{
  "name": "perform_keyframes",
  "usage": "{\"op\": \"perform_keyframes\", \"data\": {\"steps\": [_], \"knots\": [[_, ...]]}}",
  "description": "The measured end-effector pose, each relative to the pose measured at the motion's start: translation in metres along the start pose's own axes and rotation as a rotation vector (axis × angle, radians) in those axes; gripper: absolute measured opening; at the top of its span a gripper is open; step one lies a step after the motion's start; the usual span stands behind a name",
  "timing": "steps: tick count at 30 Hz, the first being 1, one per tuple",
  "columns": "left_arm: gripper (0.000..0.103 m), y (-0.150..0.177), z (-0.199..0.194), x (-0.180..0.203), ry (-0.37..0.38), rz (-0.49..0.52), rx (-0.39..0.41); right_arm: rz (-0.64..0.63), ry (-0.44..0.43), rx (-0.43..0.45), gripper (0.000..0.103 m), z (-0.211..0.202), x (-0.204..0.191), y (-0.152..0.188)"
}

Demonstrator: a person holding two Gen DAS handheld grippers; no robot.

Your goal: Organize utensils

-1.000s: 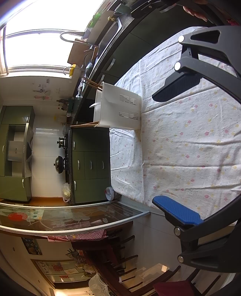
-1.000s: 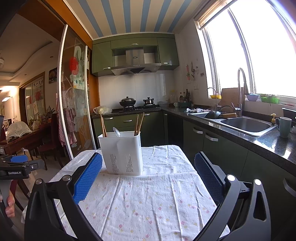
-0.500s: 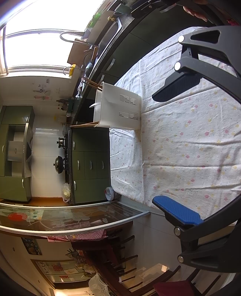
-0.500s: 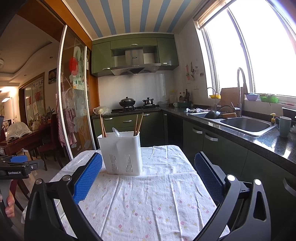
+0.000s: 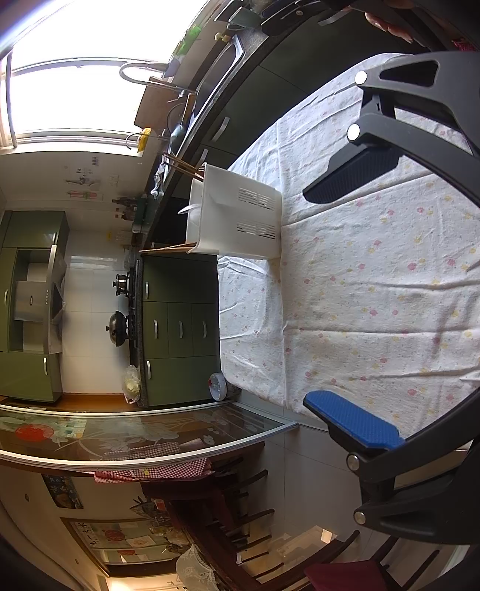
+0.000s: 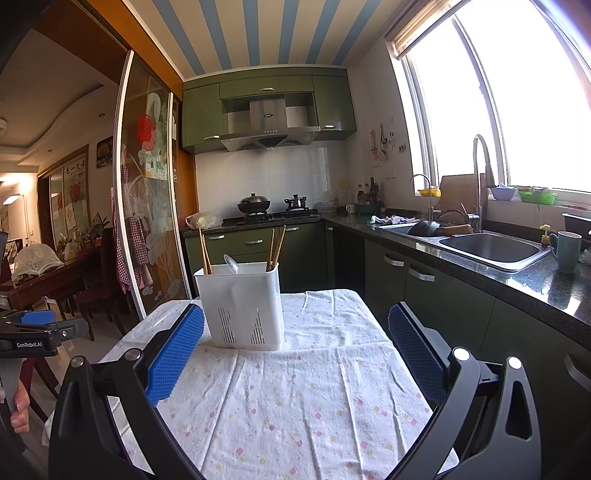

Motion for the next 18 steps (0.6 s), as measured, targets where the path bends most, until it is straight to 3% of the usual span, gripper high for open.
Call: {"op": "perform_keyframes", "data": {"steps": [18], "knots": [[0.096, 0.0009, 0.0001, -0.0013, -0.004, 0.000, 0.000, 0.000, 0.001, 0.001, 0.099, -0.0008, 0.0000, 0.0010]]}}
Point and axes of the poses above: each gripper's, at about its wrist camera, not at the fingertips, and z roughly the way its jaws point, x to its right, y to its underside, the point moved 5 cm from there along z, roughly the way its jaws point, and after that the axes turned 6 degrees about x, right-handed, at the moved point
